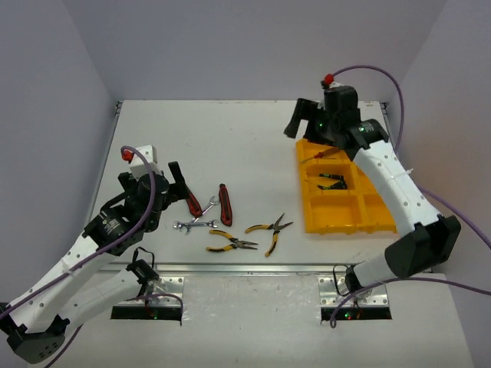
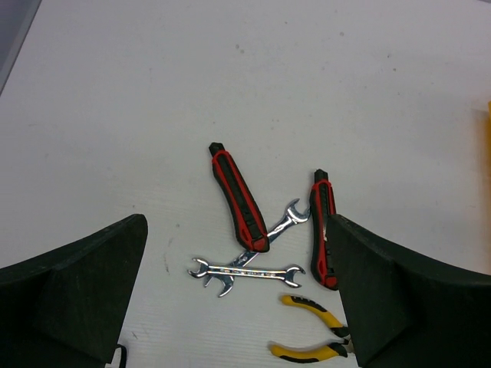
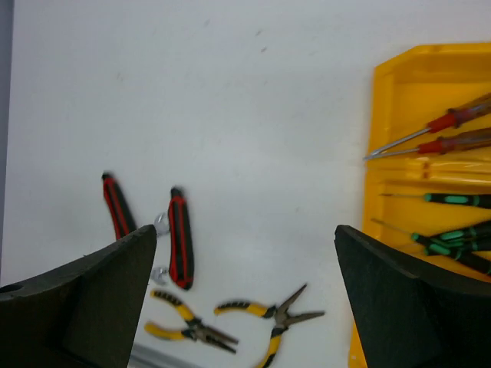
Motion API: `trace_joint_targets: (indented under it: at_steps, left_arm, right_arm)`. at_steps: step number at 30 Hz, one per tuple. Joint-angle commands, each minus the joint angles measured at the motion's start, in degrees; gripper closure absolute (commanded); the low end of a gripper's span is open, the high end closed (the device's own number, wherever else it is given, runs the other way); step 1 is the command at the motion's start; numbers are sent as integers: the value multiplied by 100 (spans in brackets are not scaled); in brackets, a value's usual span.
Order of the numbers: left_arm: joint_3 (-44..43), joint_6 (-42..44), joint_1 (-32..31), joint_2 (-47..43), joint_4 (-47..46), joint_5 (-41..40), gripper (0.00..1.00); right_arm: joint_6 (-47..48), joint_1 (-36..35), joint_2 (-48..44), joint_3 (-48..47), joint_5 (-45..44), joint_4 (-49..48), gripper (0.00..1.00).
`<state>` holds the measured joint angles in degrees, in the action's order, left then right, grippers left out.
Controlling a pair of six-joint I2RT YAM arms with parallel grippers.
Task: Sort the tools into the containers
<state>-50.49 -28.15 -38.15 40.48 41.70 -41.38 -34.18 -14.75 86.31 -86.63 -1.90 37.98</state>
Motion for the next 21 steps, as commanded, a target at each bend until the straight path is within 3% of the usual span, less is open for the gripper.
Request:
trace_joint_targets:
  at_steps: [1,6,10,21]
  left_arm:
    - [-466,-91,36,-125,326,-392,0]
    - [-60,-429,32,-563,371,-928,0]
    - [89,-480,27,-1196,225,-964,0]
    - [206,-151,32,-1064,-60,-542,0]
  right_arm:
    - [122,-1475,-399,883,-505,-124,1]
    - [-249,-2819,-138,1263,-1214,-413,1]
    - [-608,-3720,1063,615,-1872,-125,1]
    - [-813,-3953,3558,-1180,-1572,344,15]
